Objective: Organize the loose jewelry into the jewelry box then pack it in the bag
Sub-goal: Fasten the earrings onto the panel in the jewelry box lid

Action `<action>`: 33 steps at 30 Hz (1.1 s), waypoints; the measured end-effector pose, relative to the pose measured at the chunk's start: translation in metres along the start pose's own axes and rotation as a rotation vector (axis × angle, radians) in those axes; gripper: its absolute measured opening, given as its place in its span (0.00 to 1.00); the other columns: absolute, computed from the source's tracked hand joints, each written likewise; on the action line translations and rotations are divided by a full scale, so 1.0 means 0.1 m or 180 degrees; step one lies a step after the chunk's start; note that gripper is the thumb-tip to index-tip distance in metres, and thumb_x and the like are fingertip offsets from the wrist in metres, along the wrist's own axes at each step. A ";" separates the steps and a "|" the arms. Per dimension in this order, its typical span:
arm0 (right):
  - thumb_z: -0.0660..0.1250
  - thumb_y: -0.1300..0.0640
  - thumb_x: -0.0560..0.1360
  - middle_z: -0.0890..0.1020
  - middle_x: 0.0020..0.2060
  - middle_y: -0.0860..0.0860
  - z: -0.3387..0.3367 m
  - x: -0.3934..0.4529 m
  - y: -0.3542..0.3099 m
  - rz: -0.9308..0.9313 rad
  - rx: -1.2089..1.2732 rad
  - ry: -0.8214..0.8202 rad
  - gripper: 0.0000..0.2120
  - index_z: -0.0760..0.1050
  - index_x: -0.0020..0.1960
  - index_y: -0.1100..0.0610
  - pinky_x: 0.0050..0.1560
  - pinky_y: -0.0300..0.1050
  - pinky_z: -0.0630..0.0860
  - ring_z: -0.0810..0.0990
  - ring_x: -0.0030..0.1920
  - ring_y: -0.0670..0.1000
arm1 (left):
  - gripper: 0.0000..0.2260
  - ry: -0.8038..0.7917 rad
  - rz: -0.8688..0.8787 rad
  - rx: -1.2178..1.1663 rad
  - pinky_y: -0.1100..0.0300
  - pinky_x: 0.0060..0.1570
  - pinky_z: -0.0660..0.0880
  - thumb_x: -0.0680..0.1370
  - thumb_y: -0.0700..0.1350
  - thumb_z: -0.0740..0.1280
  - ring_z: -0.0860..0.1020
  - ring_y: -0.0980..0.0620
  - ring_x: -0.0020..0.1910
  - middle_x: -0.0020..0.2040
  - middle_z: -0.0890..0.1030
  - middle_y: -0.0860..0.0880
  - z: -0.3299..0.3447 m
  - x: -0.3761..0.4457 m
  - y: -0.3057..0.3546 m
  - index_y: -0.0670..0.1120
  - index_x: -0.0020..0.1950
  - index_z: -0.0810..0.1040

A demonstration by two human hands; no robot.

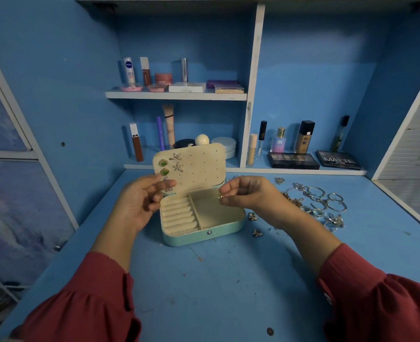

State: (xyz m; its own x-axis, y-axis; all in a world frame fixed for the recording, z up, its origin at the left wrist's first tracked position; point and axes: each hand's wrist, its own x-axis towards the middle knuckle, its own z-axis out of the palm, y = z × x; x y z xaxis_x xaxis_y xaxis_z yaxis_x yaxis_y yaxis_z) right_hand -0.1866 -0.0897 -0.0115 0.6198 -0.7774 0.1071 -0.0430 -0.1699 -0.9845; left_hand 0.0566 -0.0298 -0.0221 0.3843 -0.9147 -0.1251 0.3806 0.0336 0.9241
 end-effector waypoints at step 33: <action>0.71 0.66 0.71 0.81 0.37 0.49 0.87 0.78 0.11 -0.0508 -0.0591 0.1367 0.19 0.62 0.43 0.49 0.52 0.52 0.76 0.80 0.44 0.48 | 0.13 0.0272 0.0529 0.0600 0.67 0.19 0.58 0.79 0.43 0.66 0.63 0.59 0.23 0.32 0.69 0.50 -0.10 0.13 -0.11 0.40 0.62 0.77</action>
State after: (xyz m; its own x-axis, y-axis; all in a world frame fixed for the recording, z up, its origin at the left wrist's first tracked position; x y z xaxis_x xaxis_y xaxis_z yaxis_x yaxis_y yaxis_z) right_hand -0.0708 -0.0995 -0.0264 0.2526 -0.9057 0.3405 -0.1369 -0.3819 -0.9140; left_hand 0.0659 -0.0379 -0.0373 0.5012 -0.8653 0.0116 0.1458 0.0976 0.9845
